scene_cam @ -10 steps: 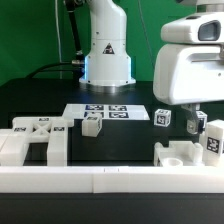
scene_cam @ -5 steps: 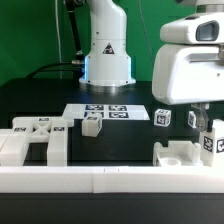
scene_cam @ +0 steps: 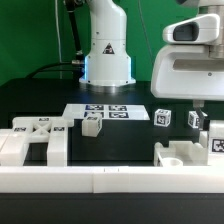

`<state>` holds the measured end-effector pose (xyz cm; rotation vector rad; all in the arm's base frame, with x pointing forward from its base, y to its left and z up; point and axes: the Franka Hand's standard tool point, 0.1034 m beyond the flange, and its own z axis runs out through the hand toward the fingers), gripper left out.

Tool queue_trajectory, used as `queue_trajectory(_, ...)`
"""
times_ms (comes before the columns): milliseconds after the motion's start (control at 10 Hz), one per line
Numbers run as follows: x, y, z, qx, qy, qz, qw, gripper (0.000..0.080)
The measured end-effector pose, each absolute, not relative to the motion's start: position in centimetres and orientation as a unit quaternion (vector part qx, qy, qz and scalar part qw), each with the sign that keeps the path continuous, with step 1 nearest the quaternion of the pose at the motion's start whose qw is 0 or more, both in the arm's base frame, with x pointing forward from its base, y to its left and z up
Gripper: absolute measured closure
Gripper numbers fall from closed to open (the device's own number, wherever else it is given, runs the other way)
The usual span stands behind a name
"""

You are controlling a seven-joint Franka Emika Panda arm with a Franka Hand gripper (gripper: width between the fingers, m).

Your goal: Assemble chair

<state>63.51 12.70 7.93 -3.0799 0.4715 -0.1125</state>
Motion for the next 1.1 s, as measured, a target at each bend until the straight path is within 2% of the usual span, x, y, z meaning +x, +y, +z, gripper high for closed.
queue_trajectory(300, 63.56, 12.69, 7.88, -0.936, 0.351, -0.026, 0.027, 0.0509)
queue_trajectory(700, 63.58, 12.67, 7.87, -0.922, 0.386, -0.025, 0.03, 0.0509)
queue_trajectory(800, 63.57, 12.67, 7.87, -0.927, 0.372, -0.025, 0.029, 0.0387)
queue_trajectory(900, 63.55, 12.68, 7.85, -0.931, 0.364, -0.026, 0.028, 0.0387)
queue_trajectory(1000, 63.51, 12.79, 7.83, -0.943, 0.332, -0.028, 0.024, 0.024)
queue_trajectory(1100, 63.53, 12.72, 7.83, -0.956, 0.29, -0.029, 0.023, 0.0171)
